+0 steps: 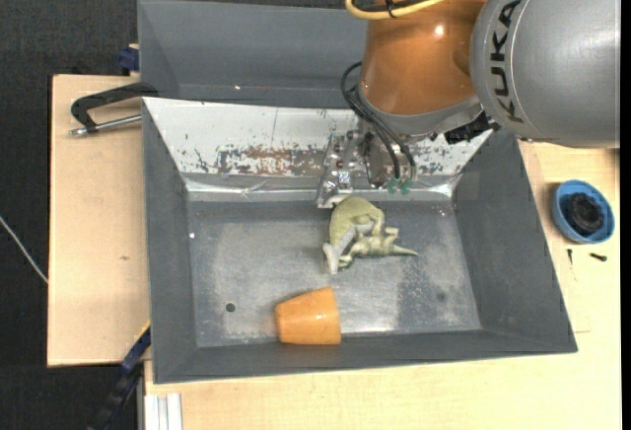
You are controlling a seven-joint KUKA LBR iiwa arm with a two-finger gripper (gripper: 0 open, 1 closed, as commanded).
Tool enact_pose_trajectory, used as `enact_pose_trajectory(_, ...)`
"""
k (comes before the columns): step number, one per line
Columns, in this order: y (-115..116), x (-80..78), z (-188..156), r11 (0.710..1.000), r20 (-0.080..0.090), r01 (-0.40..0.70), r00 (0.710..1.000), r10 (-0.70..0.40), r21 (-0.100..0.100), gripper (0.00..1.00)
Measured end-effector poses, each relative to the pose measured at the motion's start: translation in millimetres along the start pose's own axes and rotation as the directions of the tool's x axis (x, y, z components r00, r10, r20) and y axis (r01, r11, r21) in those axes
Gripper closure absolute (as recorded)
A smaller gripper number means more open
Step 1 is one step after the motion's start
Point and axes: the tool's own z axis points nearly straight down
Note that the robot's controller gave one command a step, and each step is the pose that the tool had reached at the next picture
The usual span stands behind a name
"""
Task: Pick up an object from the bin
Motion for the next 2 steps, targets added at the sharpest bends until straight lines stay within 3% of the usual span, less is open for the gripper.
enact_pose_trajectory(1,-42,43.8,38,0.954,-0.017,0.298,0.954,-0.298,-0.001,1.00)
enact_pose_trajectory(2,-14,38.9,-22,0.876,-0.005,0.482,0.876,-0.482,-0.002,1.00)
